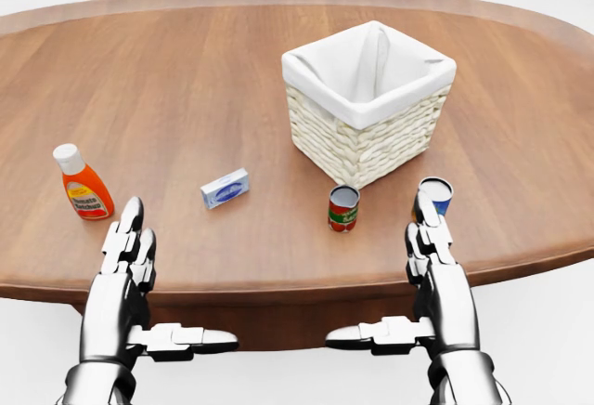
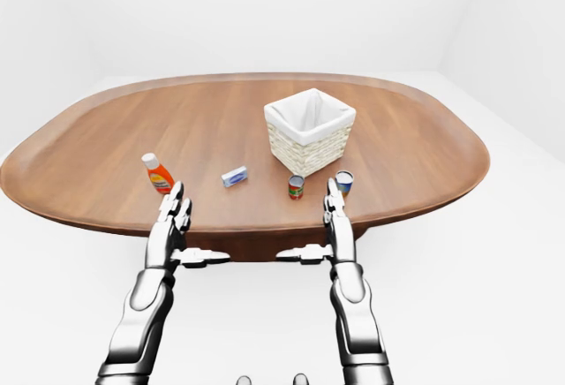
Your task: Pick up the ketchup, and put it in the basket.
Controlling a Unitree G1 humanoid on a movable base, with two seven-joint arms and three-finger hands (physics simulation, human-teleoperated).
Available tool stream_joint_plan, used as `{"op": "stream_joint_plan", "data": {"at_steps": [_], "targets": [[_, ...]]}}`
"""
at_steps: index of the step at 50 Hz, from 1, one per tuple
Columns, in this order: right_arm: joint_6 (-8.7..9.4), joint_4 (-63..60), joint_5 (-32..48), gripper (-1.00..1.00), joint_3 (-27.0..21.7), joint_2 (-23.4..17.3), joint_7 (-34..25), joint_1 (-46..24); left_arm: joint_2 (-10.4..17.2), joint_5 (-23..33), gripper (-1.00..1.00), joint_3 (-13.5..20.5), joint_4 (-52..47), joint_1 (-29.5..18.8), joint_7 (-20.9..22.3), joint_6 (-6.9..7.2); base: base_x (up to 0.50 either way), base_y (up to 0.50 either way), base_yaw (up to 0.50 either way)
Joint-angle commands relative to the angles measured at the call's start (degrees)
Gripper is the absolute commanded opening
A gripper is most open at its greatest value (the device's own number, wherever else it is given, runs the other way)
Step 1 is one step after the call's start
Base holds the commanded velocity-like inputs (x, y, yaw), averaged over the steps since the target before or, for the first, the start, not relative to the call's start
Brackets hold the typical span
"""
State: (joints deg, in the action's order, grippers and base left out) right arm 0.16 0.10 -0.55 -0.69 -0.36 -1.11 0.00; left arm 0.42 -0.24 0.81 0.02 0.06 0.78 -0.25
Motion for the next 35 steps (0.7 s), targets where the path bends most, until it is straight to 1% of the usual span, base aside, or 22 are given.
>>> {"op": "stream_joint_plan", "data": {"at_steps": [1,3,7,10,12,14,15,16,17,18,19,20,22,23,25,27,28,32,35], "targets": [[0.59,-0.3,-1.0,1.00,-1.0,-0.6,-1.9,0.2,0.6,-0.3,1.00,1.3,-0.2,0.2,1.2,-0.45,0.00,0.00,0.00],[0.56,-0.3,-1.0,1.00,-0.9,-0.5,-2.0,0.2,0.7,0.0,1.00,1.2,0.4,0.0,1.0,-0.94,0.00,0.00,0.00],[0.06,0.2,-0.3,1.00,-0.7,-0.5,-1.7,0.1,0.6,0.0,1.00,1.1,-0.5,0.4,1.4,-0.86,0.00,0.00,0.00],[0.07,0.0,-0.3,1.00,-0.5,-0.4,-1.9,0.2,0.6,-0.2,1.00,1.1,-0.6,0.6,1.7,-1.14,0.00,0.00,0.00],[0.48,-1.0,-0.1,1.00,-0.2,-0.3,-1.9,0.6,0.6,-0.1,1.00,0.9,-1.8,1.2,1.8,-0.80,0.00,0.00,0.00],[2.21,-4.5,0.2,1.00,0.5,-0.1,-1.9,2.1,0.6,-0.5,1.00,1.0,-3.0,1.7,2.2,-0.22,0.00,0.00,0.00],[3.77,-9.5,1.1,1.00,1.6,0.1,-1.7,4.3,0.5,-0.7,1.00,1.0,-5.7,2.8,2.2,0.64,0.00,0.00,0.00],[4.60,-12.4,2.2,1.00,2.3,0.3,-1.2,5.6,0.4,0.0,1.00,0.9,-7.7,3.8,1.7,0.30,0.00,0.00,0.00],[4.84,-15.7,3.2,1.00,3.1,0.4,-0.6,7.0,0.3,0.1,1.00,0.7,-10.4,5.3,1.8,0.92,0.00,0.00,0.00],[4.84,-17.0,3.3,1.00,3.6,0.5,-0.7,7.6,0.2,0.0,1.00,0.6,-11.7,6.1,2.0,1.13,0.00,0.00,0.00],[4.84,-19.1,4.0,1.00,4.3,0.5,-0.4,8.7,0.1,0.1,1.00,0.4,-13.6,7.5,2.1,0.93,0.00,0.00,0.00],[4.84,-20.1,4.3,1.00,4.8,0.5,-0.3,9.2,0.0,0.0,1.00,0.3,-15.0,8.3,2.3,1.07,0.00,0.00,0.00],[4.84,-22.0,4.9,1.00,5.6,0.4,0.0,10.3,0.0,-0.2,1.00,0.2,-18.7,10.4,2.8,1.71,0.00,0.00,0.00],[4.84,-24.0,5.3,1.00,6.2,0.4,0.2,11.2,-0.1,-0.6,1.00,0.2,-21.9,12.2,3.2,1.89,0.00,0.00,0.00],[4.84,-26.6,6.0,1.00,6.9,0.2,0.9,12.3,-0.2,-0.7,1.00,0.4,-24.3,13.5,3.4,2.03,0.00,0.00,0.00],[4.84,-29.9,6.2,1.00,7.6,-0.1,1.2,13.8,-0.2,-1.1,1.00,1.1,-25.7,13.9,3.8,2.59,0.00,0.00,0.00],[4.84,-30.7,6.4,1.00,7.8,-0.2,1.4,14.2,-0.3,-1.2,1.00,1.4,-25.8,13.8,3.9,2.62,0.00,0.00,0.00],[4.84,-31.8,6.3,1.00,7.9,-0.5,1.7,14.7,-0.5,-1.8,1.00,2.3,-27.2,14.0,4.4,3.41,0.00,0.00,0.00],[4.84,-33.0,6.4,1.00,8.2,-0.7,1.8,15.2,-0.6,-2.2,1.00,2.8,-29.1,14.9,4.8,3.70,0.00,0.00,0.00]]}}
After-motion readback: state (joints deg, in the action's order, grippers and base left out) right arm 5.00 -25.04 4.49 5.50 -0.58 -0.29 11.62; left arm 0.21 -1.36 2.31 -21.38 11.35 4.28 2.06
